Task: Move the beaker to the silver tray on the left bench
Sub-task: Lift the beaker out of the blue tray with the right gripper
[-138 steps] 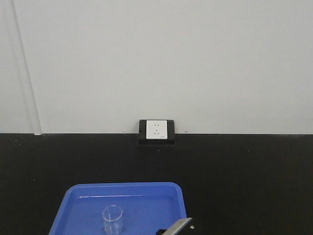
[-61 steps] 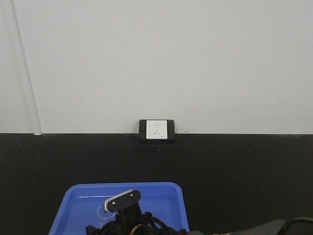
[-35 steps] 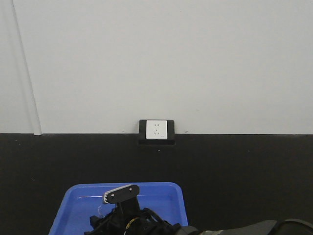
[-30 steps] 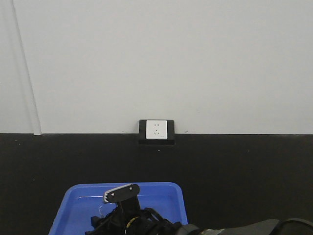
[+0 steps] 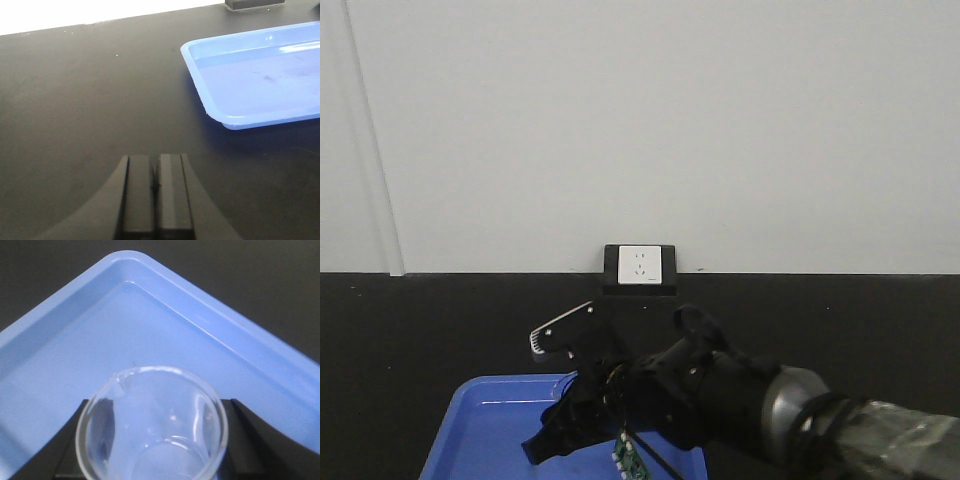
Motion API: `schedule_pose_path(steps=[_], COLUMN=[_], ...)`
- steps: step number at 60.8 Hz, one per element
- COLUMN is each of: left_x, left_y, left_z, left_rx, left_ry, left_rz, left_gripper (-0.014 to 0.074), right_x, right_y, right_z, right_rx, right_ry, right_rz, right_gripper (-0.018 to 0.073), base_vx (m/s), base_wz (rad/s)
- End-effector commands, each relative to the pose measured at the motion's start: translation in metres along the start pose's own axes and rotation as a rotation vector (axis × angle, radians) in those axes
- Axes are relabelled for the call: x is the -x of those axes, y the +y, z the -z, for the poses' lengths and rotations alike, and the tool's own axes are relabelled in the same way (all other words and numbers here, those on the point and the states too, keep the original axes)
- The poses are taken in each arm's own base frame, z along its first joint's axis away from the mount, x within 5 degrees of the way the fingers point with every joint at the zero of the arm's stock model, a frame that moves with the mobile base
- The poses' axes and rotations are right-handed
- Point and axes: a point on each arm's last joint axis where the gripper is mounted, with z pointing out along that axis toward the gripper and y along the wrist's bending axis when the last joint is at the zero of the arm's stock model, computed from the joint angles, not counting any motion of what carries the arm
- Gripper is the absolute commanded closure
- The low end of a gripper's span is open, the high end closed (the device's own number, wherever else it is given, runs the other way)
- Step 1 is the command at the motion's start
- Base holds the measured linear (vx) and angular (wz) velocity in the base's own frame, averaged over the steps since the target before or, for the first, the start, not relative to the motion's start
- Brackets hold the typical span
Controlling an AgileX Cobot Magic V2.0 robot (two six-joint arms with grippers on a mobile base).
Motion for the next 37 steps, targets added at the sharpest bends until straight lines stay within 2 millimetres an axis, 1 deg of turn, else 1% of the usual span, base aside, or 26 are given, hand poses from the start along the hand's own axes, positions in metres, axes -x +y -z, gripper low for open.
schedule_pose_path(steps=[1, 3, 6, 7, 11, 12, 14, 20, 26, 31, 33, 37], left_x=[0.001, 0.001, 0.001, 0.001, 0.001, 0.001, 0.001, 0.001, 0.001, 0.001, 0.001, 0.001], left_y=[-0.001, -0.001, -0.001, -0.001, -0.001, -0.001, -0.001, -0.001, -0.001, -0.001, -0.001, -0.001], left_z=[-0.002, -0.002, -0.002, -0.002, -0.002, -0.002, -0.002, -0.002, -0.002, -0.002, -0.002, -0.002], left_rx=[-0.007, -0.007, -0.007, -0.007, -0.007, -0.007, -0.007, -0.007, -0.007, -0.007, -0.007, -0.007], left_ry=[-0.063, -0.063, -0.063, -0.063, -0.063, -0.063, -0.063, -0.063, -0.063, -0.063, -0.063, -0.063], left_rz=[0.002, 0.002, 0.002, 0.002, 0.002, 0.002, 0.002, 0.002, 0.002, 0.002, 0.002, 0.002], left_gripper=[0.0595, 0.0595, 0.0595, 0.0595, 0.0595, 0.0595, 0.0595, 0.0595, 0.0595, 0.0595, 0.0595, 0.0595], right_x=[0.031, 0.031, 0.027, 0.025, 0.018, 0.017, 0.009, -0.009, -0.035, -0.055, -0.066, -0.087], right_y=[-0.008, -0.009, -0.01, -0.011, -0.012, -0.012, -0.013, -0.015, -0.016, -0.016, -0.016, -0.016], right_z=[0.062, 0.074, 0.087, 0.094, 0.111, 0.12, 0.129, 0.157, 0.192, 0.216, 0.231, 0.243], right_rx=[-0.033, -0.041, -0.048, -0.05, -0.055, -0.058, -0.063, -0.076, -0.083, -0.085, -0.085, -0.083], right_ry=[-0.113, -0.122, -0.132, -0.14, -0.155, -0.168, -0.166, -0.195, -0.262, -0.32, -0.364, -0.405], right_rz=[0.041, 0.048, 0.05, 0.046, 0.029, 0.025, 0.017, -0.005, -0.013, -0.025, -0.028, -0.037], right_gripper=[0.0573, 0.0573, 0.0573, 0.0573, 0.0573, 0.0573, 0.0573, 0.0573, 0.0573, 0.0573, 0.0573, 0.0573], base_vx=[0.0, 0.0, 0.0, 0.0, 0.0, 0.0, 0.0, 0.0, 0.0, 0.0, 0.0, 0.0], base_wz=[0.0, 0.0, 0.0, 0.0, 0.0, 0.0, 0.0, 0.0, 0.0, 0.0, 0.0, 0.0])
